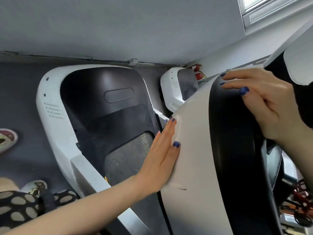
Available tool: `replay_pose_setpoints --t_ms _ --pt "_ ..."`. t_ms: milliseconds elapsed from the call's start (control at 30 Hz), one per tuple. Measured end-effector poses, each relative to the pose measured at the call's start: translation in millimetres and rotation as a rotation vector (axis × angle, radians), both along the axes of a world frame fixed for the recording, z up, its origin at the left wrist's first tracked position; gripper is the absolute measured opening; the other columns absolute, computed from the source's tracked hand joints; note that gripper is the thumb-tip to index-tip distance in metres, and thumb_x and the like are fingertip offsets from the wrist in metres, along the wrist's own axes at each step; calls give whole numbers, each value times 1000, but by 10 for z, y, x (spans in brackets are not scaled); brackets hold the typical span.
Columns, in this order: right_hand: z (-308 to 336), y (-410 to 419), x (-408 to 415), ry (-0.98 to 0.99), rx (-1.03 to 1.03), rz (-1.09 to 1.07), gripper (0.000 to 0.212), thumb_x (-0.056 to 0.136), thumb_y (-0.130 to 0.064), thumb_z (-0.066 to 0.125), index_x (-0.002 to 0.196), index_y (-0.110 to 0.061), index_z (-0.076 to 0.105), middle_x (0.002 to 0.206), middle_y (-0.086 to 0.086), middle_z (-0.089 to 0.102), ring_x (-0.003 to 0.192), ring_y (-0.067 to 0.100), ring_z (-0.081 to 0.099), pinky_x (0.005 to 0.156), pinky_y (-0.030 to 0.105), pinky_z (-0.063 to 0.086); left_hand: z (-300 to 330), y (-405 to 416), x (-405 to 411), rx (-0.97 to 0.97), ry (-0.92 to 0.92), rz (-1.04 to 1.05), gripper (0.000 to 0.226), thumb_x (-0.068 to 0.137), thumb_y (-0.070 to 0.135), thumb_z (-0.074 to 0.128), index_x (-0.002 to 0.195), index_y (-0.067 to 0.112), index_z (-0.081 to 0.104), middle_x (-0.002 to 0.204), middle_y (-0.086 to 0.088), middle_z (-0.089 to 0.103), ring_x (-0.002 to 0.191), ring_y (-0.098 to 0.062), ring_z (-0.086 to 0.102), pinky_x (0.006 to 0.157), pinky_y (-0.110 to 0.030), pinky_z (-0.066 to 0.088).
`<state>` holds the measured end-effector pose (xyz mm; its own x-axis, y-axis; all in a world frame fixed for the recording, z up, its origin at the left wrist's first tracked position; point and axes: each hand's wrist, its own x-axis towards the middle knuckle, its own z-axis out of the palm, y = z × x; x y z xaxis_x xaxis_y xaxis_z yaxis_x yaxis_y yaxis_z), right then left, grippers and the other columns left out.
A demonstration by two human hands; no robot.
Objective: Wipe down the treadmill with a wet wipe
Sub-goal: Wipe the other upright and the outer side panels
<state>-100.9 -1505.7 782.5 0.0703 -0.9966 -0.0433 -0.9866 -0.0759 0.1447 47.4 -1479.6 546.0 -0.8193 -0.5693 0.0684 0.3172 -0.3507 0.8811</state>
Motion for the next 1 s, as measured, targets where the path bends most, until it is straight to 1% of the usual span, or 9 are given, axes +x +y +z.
replay_pose_setpoints --t_ms 167,300,400,467,567,600,700,800,1000 --pt "5 8 22 -23 12 -36 33 98 -5 42 108 6 72 121 18 66 116 35 61 98 59 43 -12 -138 -22 -1 -19 -102 52 101 44 24 146 52 -1 146 57 -4 139 27 -4 118 -10 -6" --pt "10 5 29 -37 19 -65 34 99 -8 42 107 6 72 120 19 66 116 35 61 98 59 43 143 -362 -170 -81 -25 -64 56 102 43 25 154 39 5 161 30 5 148 14 0 123 -18 -4" --pt "5 7 54 -55 9 -83 33 99 -8 43 106 6 72 120 18 66 118 32 60 100 57 44 178 -358 -116 -212 100 -24 60 103 40 28 157 30 4 167 19 4 154 -2 2 125 -25 -1" --pt "-5 7 74 -49 -1 -95 33 98 -8 43 105 6 72 120 18 66 118 30 60 100 55 44 127 -371 -91 -233 153 -38 60 104 37 28 157 30 2 167 23 2 155 -3 2 126 -28 -2" --pt "-5 5 89 -43 -21 -124 33 97 -9 44 104 6 73 119 18 66 118 32 61 101 55 44 164 -540 -228 -132 83 -116 57 100 47 24 152 42 3 158 41 1 149 12 0 121 -15 -5" --pt "0 4 94 -41 -22 -134 33 97 -9 44 104 6 73 119 18 66 118 32 61 101 54 44 217 -607 -277 -118 61 -129 57 99 50 23 151 43 3 159 39 4 148 13 0 122 -16 -4" --pt "11 -13 106 -32 -19 -154 33 95 -10 45 104 6 73 120 18 66 119 32 61 103 51 43 341 -659 -288 -200 142 -88 60 103 44 28 157 28 6 169 11 9 155 -5 3 128 -38 5" --pt "14 -36 107 -33 -16 -174 33 94 -10 46 105 6 73 121 18 66 120 32 60 103 51 44 282 -654 -225 -271 199 -98 63 106 39 31 160 18 6 170 5 7 156 -13 2 126 -53 10" --pt "23 -30 150 41 -100 -228 34 94 -13 47 110 4 71 127 18 63 126 31 56 108 50 40 389 -879 -386 -296 211 -157 66 106 52 22 160 16 10 170 4 9 156 -13 4 127 -48 6"
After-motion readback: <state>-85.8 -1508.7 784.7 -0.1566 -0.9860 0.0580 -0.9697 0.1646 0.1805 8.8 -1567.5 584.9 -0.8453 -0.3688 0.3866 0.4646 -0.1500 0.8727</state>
